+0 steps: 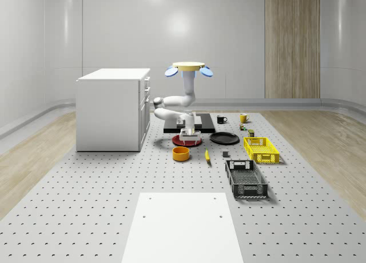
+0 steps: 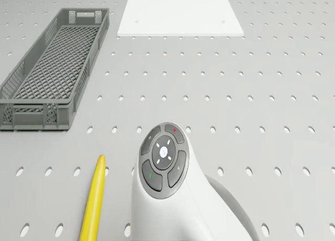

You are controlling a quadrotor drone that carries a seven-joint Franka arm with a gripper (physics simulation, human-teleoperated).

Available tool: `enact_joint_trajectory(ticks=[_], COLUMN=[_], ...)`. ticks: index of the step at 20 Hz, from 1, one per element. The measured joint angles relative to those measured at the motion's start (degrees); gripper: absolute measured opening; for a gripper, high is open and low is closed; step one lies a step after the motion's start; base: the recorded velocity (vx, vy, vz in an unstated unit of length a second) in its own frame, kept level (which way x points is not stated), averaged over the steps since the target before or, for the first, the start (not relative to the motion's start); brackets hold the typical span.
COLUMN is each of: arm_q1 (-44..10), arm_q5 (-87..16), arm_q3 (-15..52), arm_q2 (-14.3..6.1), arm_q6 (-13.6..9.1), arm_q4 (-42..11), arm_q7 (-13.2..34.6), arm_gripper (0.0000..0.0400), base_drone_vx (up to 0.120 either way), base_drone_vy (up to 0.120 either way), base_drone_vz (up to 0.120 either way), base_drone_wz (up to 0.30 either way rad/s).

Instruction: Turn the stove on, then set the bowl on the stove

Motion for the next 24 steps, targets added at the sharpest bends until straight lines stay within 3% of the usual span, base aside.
enact_joint_trajectory(ticks=[3,8,24], arm_q1=[-0.02,-0.02,1.0], arm_q5=[0.01,0.04,-3.98], arm_q3=[0.01,0.01,-4.56], arm_q2=[-0.03,-0.09,-0.58], arm_q6=[0.03,0.08,3.22], arm_q4=[0.0,0.01,2.46], arm_q7=[0.01,0.01,-2.33], arm_gripper=[0.04,0.04,0.04], base_drone_vx=[0.12,0.104,0.0], base_drone_vy=[0.0,0.0,0.0], base_drone_vz=[-0.093,0.0,0.0], base_drone_wz=[0.0,0.0,0.0])
